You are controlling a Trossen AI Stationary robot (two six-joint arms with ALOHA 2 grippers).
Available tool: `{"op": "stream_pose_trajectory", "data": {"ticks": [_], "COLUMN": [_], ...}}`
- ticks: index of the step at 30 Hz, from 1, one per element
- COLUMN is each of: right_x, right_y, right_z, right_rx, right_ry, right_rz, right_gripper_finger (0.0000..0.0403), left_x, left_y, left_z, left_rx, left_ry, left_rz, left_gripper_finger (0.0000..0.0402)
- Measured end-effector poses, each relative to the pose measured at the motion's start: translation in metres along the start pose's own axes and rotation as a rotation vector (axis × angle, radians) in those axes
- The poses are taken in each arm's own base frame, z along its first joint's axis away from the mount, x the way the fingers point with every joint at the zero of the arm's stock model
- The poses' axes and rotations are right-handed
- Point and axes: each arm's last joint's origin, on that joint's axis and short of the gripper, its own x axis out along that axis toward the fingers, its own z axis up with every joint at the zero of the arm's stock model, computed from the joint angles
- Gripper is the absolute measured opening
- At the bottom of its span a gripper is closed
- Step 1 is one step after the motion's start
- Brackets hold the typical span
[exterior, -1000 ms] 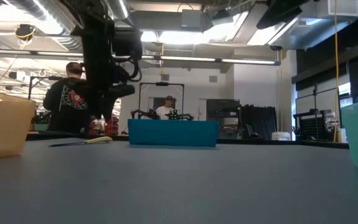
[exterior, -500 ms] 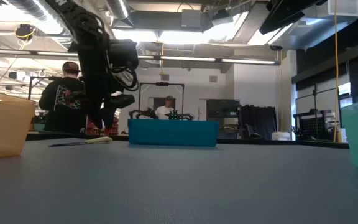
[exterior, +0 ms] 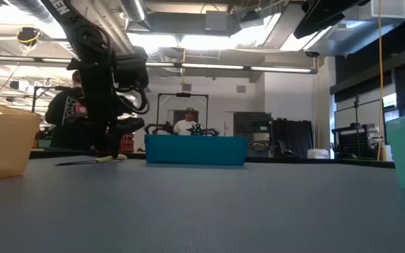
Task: Sort silverware by color (type)
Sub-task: Put the yellow knife into the green bin
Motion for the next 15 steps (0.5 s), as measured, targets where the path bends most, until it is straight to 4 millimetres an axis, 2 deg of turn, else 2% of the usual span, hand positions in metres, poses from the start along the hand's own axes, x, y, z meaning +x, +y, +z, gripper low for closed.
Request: {"op": "stream_pose_trajectory", "data": {"ticks": [15], "right_x": [0.0001], "right_y": [0.0000], "right_z": [0.0000], "right_rx": [0.000], "right_ry": [0.000], "right_rz": [0.000], "right_gripper_finger": [0.0177], "left_x": [0.0080], "left_y": [0.0032], "left_z": [-0.0094], "left_rx": [-0.015], "left_ry": [-0.011], "left_rz": [-0.038], "left_gripper_finger": [0.0131]}}
